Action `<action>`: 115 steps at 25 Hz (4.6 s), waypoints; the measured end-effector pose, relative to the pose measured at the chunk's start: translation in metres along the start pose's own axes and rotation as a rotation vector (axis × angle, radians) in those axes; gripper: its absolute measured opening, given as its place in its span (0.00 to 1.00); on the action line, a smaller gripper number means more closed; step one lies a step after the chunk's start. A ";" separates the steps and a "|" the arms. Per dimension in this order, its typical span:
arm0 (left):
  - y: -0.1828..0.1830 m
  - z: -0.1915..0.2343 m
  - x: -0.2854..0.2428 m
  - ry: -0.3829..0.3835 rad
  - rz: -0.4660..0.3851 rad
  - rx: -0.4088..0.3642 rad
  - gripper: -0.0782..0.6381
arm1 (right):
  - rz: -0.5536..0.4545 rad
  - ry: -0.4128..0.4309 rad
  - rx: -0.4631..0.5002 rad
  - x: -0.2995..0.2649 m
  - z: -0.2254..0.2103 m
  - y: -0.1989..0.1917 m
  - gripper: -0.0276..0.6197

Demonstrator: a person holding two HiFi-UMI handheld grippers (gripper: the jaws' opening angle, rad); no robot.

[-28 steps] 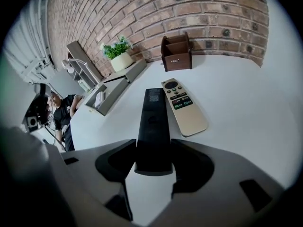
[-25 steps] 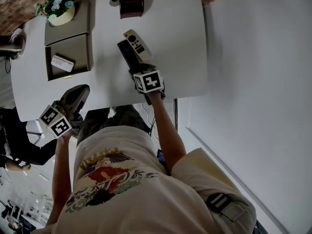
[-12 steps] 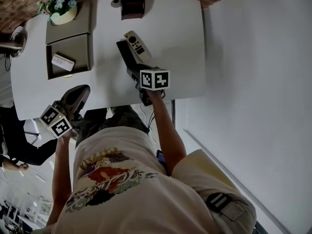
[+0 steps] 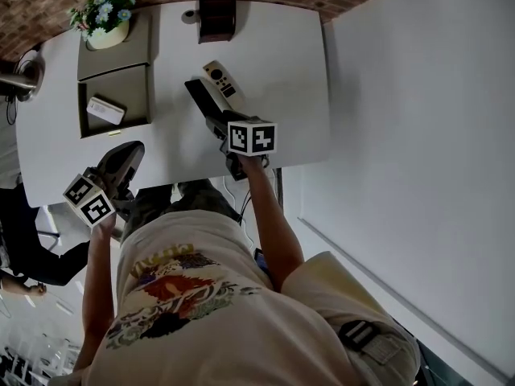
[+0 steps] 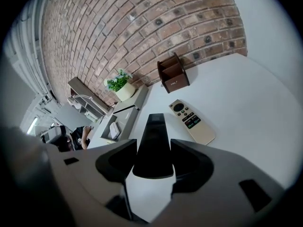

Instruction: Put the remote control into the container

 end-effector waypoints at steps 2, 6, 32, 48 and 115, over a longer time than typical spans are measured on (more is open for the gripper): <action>0.003 -0.001 0.001 -0.013 0.002 -0.011 0.12 | -0.005 -0.022 0.027 0.006 0.008 0.002 0.40; 0.006 -0.002 0.004 -0.022 -0.006 -0.028 0.12 | -0.025 -0.019 0.038 0.012 0.019 0.005 0.39; 0.008 0.029 0.075 0.023 -0.045 -0.081 0.12 | -0.047 0.023 0.174 -0.009 0.119 0.042 0.39; 0.003 0.072 0.135 0.063 -0.083 -0.042 0.12 | 0.041 0.027 0.269 -0.075 0.178 0.062 0.39; -0.020 0.106 0.187 0.139 -0.139 0.031 0.12 | 0.156 -0.160 0.743 -0.148 0.217 0.070 0.20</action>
Point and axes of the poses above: the fingertips, and each gripper's own axes: x backward along the fingers, z to its left, y out of its top, the point moved 4 cm from there along x, backward along the fingers, and after that the axes turned 15 degrees about z, right-handed, at the moved point
